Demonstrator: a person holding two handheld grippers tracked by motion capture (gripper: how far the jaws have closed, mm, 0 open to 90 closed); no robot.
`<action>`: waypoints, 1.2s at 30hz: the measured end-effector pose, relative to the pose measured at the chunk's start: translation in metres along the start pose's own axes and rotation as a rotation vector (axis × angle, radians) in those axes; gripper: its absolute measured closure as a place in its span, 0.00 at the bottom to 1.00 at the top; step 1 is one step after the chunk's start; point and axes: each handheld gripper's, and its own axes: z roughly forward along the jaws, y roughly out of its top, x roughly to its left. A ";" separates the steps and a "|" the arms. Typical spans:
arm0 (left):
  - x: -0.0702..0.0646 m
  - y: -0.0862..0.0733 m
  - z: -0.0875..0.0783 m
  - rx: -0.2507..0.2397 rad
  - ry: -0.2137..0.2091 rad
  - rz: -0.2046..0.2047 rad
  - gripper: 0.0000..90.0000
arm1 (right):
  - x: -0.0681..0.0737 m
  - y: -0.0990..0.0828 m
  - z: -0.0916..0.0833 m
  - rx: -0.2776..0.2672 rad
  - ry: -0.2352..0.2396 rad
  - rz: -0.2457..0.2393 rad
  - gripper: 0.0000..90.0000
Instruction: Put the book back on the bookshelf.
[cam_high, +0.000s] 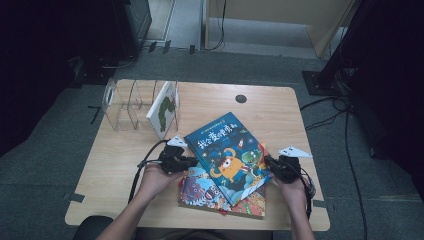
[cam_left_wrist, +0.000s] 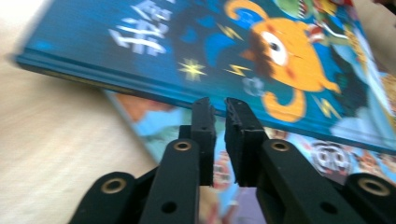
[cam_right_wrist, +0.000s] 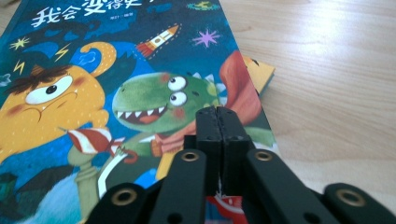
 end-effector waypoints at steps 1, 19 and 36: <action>0.004 0.001 -0.001 0.006 0.002 -0.002 0.94 | 0.000 -0.001 -0.001 0.000 -0.001 0.004 1.00; 0.059 0.012 0.002 0.006 0.058 -0.039 0.96 | 0.001 -0.030 -0.027 -0.014 -0.038 0.012 1.00; 0.069 0.012 0.005 0.013 0.063 -0.043 0.94 | -0.003 -0.040 -0.037 0.020 -0.048 0.056 1.00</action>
